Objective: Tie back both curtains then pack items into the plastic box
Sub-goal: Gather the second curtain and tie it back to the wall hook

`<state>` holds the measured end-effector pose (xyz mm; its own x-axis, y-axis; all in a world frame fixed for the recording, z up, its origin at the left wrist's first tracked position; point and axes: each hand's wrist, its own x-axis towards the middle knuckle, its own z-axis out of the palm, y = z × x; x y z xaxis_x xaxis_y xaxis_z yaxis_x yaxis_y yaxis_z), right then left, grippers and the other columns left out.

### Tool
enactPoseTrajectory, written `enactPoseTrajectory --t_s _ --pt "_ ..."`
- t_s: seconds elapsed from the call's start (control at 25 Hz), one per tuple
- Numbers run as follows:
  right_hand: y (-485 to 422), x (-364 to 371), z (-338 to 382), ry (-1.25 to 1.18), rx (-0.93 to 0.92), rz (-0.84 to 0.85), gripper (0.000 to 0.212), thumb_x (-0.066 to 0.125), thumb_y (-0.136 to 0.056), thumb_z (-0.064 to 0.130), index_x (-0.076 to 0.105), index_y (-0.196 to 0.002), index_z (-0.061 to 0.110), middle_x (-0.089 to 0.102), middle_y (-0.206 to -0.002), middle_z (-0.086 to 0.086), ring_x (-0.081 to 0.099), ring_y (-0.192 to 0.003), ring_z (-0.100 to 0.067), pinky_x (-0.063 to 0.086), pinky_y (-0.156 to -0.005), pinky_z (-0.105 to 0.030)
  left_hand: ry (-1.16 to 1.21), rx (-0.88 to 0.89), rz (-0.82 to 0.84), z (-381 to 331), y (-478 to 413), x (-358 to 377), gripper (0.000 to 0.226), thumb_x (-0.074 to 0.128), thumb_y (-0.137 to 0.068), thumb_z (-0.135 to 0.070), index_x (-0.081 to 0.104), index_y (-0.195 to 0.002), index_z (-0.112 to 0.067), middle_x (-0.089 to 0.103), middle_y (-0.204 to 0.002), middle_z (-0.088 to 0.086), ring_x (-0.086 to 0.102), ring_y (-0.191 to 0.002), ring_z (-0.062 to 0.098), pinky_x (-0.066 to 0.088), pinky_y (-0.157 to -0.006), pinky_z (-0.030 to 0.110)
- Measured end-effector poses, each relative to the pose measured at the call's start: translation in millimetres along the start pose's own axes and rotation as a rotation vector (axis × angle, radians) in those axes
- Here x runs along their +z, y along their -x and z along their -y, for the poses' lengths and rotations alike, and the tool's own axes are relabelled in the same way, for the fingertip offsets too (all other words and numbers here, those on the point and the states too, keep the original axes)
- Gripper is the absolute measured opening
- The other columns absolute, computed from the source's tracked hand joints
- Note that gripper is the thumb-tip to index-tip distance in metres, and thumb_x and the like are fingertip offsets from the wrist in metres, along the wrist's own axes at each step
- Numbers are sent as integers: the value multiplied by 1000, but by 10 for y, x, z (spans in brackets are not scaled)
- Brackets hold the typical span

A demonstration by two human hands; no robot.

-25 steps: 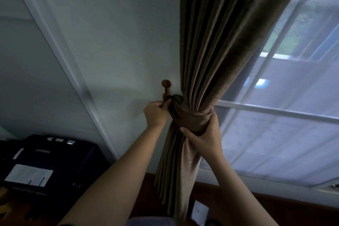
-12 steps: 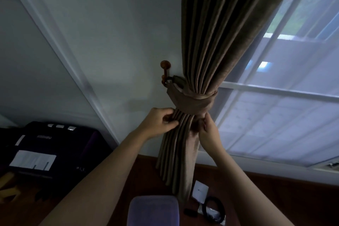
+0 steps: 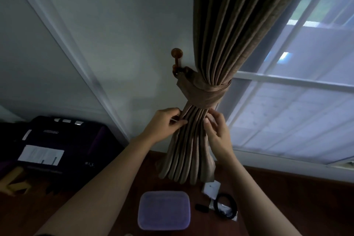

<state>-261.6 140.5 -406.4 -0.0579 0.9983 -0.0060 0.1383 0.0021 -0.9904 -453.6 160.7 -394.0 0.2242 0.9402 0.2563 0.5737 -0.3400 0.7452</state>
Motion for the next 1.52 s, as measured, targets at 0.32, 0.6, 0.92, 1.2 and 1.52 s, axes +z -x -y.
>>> enactPoseTrajectory --t_s 0.32,0.6,0.92,1.2,1.52 --pt "-308 44 -32 388 -167 290 66 42 -80 47 41 -138 15 51 -137 -13 52 -118 -15 41 -94 -22 -68 42 -53 9 102 38 18 65 -82 -20 62 -77 -4 66 -70 4 62 -63 11 47 -59 18" --pt "-377 96 12 292 -114 360 43 54 -79 23 45 -121 14 65 -107 -3 63 -100 -16 50 -92 -40 5 -24 -73 93 245 -63 35 60 -78 -38 65 -88 -5 71 -82 4 67 -74 9 56 -70 28" --pt "-271 -152 36 268 -45 262 16 40 -77 17 56 -76 21 53 -65 13 48 -56 0 39 -58 -17 -254 141 -132 90 141 -49 29 51 -82 -30 55 -68 -5 55 -55 6 47 -48 11 33 -49 19" --pt "-479 -394 58 338 -68 154 18 43 -70 25 56 -57 24 51 -51 9 43 -50 -7 33 -52 -31 -411 98 -198 71 147 -123 15 63 -73 -13 53 -66 -4 55 -54 7 50 -43 19 34 -48 19" --pt "157 -419 -415 641 -135 -37 18 60 -90 23 65 -107 19 68 -103 5 64 -89 -7 54 -77 -31 -157 -90 -10 183 174 42 14 67 -84 -15 63 -86 -2 68 -82 11 67 -78 22 53 -72 31"
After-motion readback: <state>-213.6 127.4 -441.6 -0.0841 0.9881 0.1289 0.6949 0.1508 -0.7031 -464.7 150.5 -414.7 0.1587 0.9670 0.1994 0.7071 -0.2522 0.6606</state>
